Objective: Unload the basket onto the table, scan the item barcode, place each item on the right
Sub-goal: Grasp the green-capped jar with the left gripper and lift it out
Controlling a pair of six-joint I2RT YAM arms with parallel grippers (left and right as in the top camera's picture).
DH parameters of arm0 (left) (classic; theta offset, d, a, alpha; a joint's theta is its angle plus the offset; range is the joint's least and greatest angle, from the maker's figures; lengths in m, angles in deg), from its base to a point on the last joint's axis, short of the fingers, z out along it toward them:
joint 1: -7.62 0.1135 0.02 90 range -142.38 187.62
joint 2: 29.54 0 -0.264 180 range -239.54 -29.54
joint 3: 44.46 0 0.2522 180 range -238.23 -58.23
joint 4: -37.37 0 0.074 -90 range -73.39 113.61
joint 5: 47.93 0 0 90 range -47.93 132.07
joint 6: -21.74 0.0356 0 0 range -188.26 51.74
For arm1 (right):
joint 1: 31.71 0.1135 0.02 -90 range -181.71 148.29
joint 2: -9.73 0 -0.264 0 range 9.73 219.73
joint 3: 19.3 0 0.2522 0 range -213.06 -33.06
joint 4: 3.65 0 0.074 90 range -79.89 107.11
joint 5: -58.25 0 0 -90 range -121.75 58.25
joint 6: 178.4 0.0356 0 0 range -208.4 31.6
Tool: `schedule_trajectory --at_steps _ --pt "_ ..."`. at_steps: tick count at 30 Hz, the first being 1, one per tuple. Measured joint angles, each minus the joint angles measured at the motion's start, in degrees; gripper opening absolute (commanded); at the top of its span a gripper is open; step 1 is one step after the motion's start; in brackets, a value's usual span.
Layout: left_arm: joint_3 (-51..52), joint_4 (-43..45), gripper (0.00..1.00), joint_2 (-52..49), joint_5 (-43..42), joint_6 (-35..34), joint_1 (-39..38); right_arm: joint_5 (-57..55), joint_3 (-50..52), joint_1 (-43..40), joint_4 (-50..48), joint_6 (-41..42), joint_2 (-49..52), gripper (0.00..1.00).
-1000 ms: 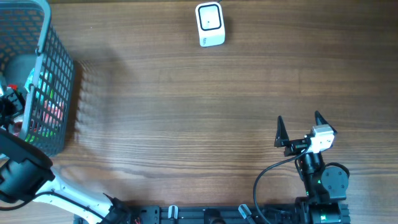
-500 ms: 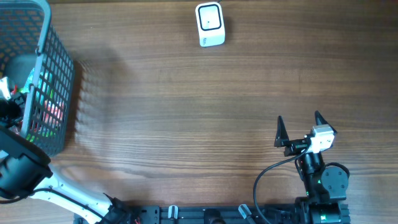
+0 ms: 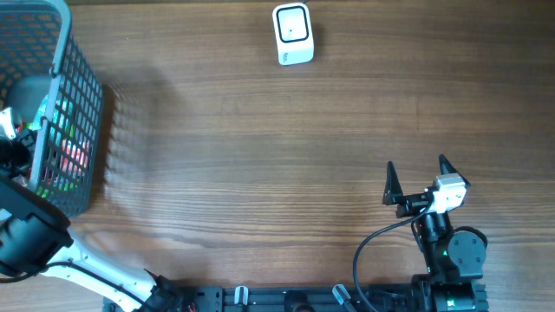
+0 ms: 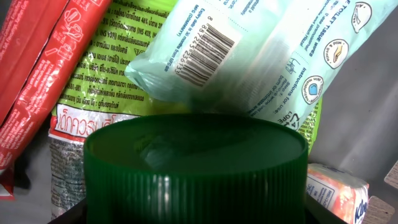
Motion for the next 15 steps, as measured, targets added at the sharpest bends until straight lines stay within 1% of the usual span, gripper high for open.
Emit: schedule_trajectory --at_steps 4,8,10,11,15 --pt "-0.68 -0.63 0.52 0.15 0.09 -0.04 0.00 0.00 0.00 0.00 0.00 0.00 0.00 1.00" --pt "-0.85 -0.57 0.53 3.15 0.28 -0.20 0.00 0.00 0.00 0.00 0.00 0.00 0.00 1.00" --pt "-0.92 -0.35 0.54 6.03 0.31 -0.20 0.00 0.00 0.00 0.00 0.00 0.00 0.00 1.00" --pt "-1.01 -0.17 0.56 8.15 0.33 -0.37 0.00 0.00 0.00 0.00 0.00 0.00 0.00 1.00" --pt "-1.40 0.81 0.56 16.50 0.37 -1.99 -0.02 0.00 0.00 0.00 0.00 0.00 0.00 1.00"
